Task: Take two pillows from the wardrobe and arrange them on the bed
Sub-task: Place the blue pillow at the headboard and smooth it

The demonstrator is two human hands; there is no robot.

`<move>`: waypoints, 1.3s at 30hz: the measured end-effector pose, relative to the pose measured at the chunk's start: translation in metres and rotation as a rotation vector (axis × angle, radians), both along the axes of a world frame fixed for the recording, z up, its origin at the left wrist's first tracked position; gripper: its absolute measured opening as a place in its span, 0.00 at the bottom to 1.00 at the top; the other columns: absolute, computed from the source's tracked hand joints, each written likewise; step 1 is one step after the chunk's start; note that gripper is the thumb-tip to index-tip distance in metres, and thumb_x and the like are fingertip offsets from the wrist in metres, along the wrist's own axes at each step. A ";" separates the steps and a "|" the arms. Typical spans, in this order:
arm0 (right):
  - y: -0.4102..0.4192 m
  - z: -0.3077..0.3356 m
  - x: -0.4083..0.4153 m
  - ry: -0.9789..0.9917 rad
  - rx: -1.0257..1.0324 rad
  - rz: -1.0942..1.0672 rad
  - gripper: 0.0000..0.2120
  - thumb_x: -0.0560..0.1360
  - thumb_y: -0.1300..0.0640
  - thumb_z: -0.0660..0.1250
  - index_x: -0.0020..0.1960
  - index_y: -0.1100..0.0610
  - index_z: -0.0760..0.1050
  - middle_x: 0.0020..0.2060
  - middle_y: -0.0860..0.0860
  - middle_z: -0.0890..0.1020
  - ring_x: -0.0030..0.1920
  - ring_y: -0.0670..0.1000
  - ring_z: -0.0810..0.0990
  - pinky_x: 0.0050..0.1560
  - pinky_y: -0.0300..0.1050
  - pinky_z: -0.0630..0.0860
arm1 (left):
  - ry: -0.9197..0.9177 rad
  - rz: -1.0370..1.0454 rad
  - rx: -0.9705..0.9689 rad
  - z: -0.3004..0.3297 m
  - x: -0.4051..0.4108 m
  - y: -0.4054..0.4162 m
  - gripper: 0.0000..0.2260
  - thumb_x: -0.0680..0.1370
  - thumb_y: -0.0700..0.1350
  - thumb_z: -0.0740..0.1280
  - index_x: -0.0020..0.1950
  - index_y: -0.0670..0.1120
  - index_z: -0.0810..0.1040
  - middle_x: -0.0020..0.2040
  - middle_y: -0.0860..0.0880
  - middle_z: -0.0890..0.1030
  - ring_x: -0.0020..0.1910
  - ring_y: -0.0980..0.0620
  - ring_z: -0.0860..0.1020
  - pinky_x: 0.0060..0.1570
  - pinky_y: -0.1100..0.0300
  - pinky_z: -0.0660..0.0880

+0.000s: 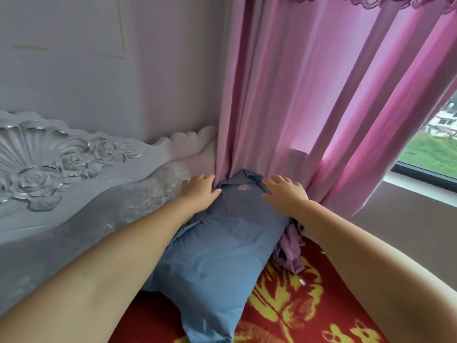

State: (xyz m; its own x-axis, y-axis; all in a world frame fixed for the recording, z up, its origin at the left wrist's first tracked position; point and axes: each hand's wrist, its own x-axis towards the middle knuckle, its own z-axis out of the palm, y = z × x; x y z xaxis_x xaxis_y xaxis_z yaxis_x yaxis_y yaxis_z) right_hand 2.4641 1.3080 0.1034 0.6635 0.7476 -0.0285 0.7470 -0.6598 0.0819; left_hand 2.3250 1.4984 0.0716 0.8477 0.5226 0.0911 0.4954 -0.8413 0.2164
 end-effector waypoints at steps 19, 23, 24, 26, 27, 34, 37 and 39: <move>-0.129 0.006 0.037 0.018 -0.007 0.017 0.19 0.81 0.51 0.53 0.72 0.51 0.62 0.68 0.55 0.68 0.67 0.58 0.68 0.57 0.54 0.72 | 0.121 0.080 0.242 0.020 -0.022 -0.152 0.20 0.79 0.55 0.57 0.69 0.48 0.68 0.66 0.45 0.73 0.67 0.44 0.69 0.67 0.46 0.63; -0.087 -0.001 -0.031 0.011 0.045 0.086 0.18 0.81 0.50 0.54 0.70 0.53 0.64 0.67 0.55 0.69 0.66 0.58 0.68 0.53 0.53 0.71 | 0.098 0.161 0.210 0.027 -0.094 -0.119 0.21 0.79 0.56 0.57 0.69 0.49 0.68 0.67 0.45 0.73 0.66 0.43 0.70 0.63 0.47 0.67; -0.080 -0.005 -0.047 0.011 0.048 0.091 0.18 0.81 0.50 0.54 0.69 0.54 0.65 0.67 0.55 0.69 0.66 0.58 0.69 0.52 0.53 0.71 | 0.093 0.162 0.210 0.028 -0.110 -0.112 0.21 0.79 0.56 0.57 0.69 0.49 0.69 0.67 0.44 0.73 0.66 0.43 0.71 0.62 0.47 0.68; -0.071 -0.012 -0.076 -0.018 0.041 0.092 0.18 0.81 0.50 0.54 0.70 0.53 0.64 0.67 0.55 0.69 0.66 0.58 0.69 0.48 0.52 0.71 | 0.065 0.151 0.209 0.030 -0.136 -0.102 0.20 0.79 0.56 0.58 0.68 0.49 0.69 0.66 0.44 0.73 0.65 0.42 0.71 0.61 0.48 0.68; -0.069 -0.014 -0.090 -0.035 0.036 0.083 0.18 0.81 0.50 0.54 0.70 0.53 0.64 0.67 0.55 0.69 0.65 0.58 0.69 0.48 0.52 0.71 | 0.052 0.138 0.197 0.029 -0.148 -0.099 0.20 0.79 0.55 0.58 0.68 0.49 0.69 0.66 0.44 0.73 0.65 0.42 0.71 0.61 0.48 0.68; -0.069 -0.011 -0.168 -0.080 0.094 0.036 0.19 0.81 0.49 0.53 0.69 0.55 0.65 0.67 0.55 0.69 0.64 0.58 0.70 0.47 0.52 0.71 | 0.106 -0.030 0.186 0.025 -0.187 -0.100 0.20 0.79 0.56 0.58 0.66 0.47 0.70 0.65 0.43 0.73 0.66 0.42 0.70 0.62 0.48 0.66; -0.089 -0.001 -0.181 -0.115 0.171 -0.015 0.18 0.81 0.49 0.54 0.67 0.55 0.65 0.64 0.55 0.71 0.62 0.57 0.71 0.44 0.50 0.69 | 0.112 -0.161 0.239 0.040 -0.170 -0.122 0.20 0.79 0.55 0.58 0.66 0.46 0.70 0.65 0.43 0.73 0.66 0.43 0.70 0.63 0.48 0.66; -0.113 0.002 -0.184 -0.118 0.158 -0.071 0.17 0.81 0.50 0.55 0.68 0.54 0.65 0.63 0.54 0.71 0.62 0.57 0.72 0.45 0.51 0.72 | 0.109 -0.260 0.293 0.049 -0.152 -0.146 0.20 0.79 0.56 0.57 0.67 0.47 0.70 0.64 0.44 0.73 0.66 0.44 0.69 0.65 0.48 0.64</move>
State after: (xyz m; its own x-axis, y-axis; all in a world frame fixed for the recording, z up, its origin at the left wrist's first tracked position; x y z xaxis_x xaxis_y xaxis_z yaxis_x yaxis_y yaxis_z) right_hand 2.2797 1.1946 0.1059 0.7068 0.6876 0.1660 0.6892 -0.7223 0.0573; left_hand 2.1729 1.3524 0.1207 0.9612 0.2544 0.1064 0.2643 -0.9600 -0.0929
